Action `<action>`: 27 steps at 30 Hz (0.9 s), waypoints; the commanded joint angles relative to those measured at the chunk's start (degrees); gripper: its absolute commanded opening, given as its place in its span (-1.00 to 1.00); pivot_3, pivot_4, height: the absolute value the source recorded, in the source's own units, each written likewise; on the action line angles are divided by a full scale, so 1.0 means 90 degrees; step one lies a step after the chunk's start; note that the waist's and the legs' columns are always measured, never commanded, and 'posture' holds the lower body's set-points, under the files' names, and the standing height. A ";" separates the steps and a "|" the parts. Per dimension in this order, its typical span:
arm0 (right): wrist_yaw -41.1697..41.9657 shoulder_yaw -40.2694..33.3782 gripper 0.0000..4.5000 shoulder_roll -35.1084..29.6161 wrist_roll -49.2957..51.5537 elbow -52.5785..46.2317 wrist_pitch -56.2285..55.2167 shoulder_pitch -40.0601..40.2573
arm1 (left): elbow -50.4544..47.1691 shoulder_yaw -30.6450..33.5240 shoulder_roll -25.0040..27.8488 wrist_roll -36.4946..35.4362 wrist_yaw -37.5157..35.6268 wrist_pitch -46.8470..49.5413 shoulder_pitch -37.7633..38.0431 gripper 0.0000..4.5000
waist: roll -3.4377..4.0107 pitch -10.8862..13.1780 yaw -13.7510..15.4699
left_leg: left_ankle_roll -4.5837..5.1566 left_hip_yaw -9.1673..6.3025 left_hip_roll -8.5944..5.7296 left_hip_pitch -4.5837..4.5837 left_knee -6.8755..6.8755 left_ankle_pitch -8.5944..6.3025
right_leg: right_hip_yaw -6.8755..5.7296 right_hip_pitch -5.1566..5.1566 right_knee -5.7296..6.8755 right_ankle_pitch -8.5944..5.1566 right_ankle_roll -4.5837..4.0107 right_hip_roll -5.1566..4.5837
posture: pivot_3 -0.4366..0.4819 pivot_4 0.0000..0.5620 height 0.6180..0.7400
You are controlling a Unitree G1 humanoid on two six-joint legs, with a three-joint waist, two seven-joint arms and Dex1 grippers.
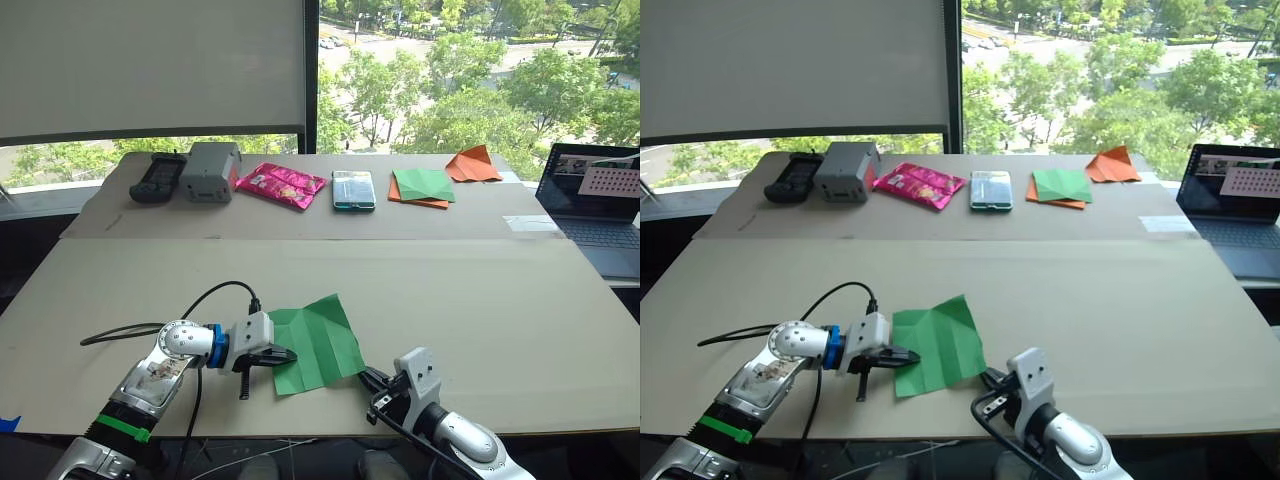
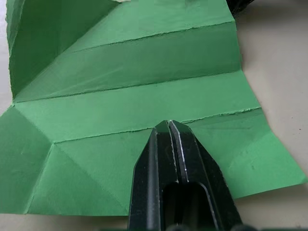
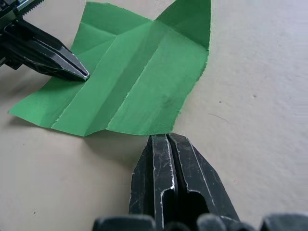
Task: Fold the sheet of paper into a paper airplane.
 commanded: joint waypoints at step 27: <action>0.1307 0.0810 -0.99 0.0423 -0.0062 0.1677 -0.0073 -0.2350 | 0.0063 0.0158 0.0252 0.0217 0.0087 0.0170 0.0225 -1.00 | 0.0023 0.0014 -0.0045 | 0.0046 0.0001 0.0000 -0.0003 -0.0003 0.0028 | 0.0000 -0.0003 0.0003 0.0000 0.0000 0.0003 | -0.05 -0.47 1.00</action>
